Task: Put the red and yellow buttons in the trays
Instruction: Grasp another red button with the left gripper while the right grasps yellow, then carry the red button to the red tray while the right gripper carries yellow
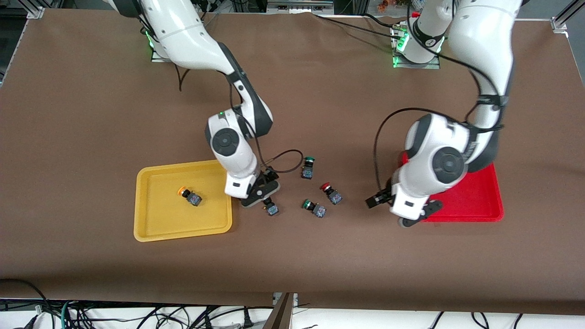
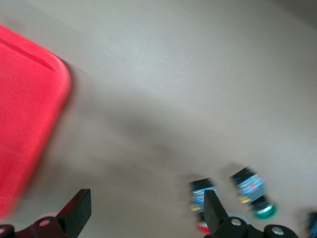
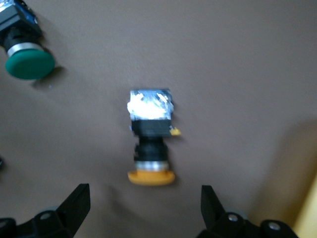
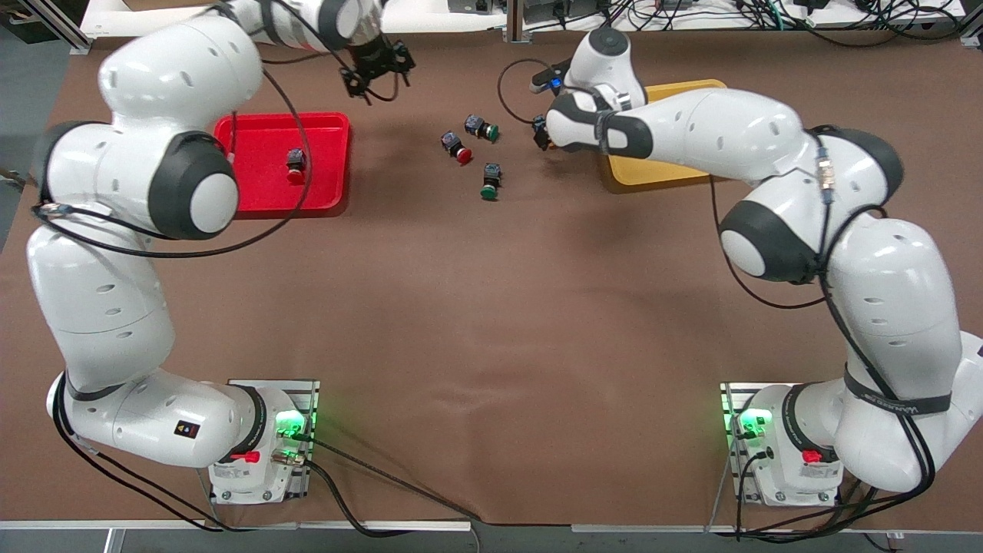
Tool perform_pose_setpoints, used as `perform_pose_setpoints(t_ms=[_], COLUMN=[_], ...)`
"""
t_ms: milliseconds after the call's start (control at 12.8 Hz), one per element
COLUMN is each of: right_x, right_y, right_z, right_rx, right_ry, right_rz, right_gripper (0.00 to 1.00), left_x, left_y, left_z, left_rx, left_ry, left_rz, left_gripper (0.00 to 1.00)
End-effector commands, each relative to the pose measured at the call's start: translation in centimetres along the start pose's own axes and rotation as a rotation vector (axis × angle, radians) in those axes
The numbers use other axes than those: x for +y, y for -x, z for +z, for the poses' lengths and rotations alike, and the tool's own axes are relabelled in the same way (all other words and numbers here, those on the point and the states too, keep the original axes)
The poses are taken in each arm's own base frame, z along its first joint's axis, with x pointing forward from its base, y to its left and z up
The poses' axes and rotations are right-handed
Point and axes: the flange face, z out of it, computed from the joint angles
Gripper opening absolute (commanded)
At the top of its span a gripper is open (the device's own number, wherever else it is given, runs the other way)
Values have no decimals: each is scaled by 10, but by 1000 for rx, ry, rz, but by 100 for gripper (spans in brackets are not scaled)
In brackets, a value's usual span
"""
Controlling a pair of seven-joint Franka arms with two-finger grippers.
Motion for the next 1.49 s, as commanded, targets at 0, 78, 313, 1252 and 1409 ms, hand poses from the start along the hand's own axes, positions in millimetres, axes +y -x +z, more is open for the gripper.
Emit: perform_pose_setpoints(t_ms=[0,78,313,1252,1409], right_x=[2,2,2,78,127], right_y=[-36,-39,-40,-39,-29], right_z=[-9,-7,4,-47,-66], right_rx=[50,53,62,-44,-84], right_ry=[-44,-46,-40,-51,-53], right_rz=[33,35,48,-110,-223], right_gripper=[99,99,93,0,0], left_x=[32,38,53,14,-28], left_y=[16,23,51,35,6], left_z=[47,62,112,77,36], left_rx=[29,36,34,43,13], left_ry=[45,55,53,-233,-416], left_rz=[-146,-170,-223,-4,162], left_gripper=[100,100,100,5,9])
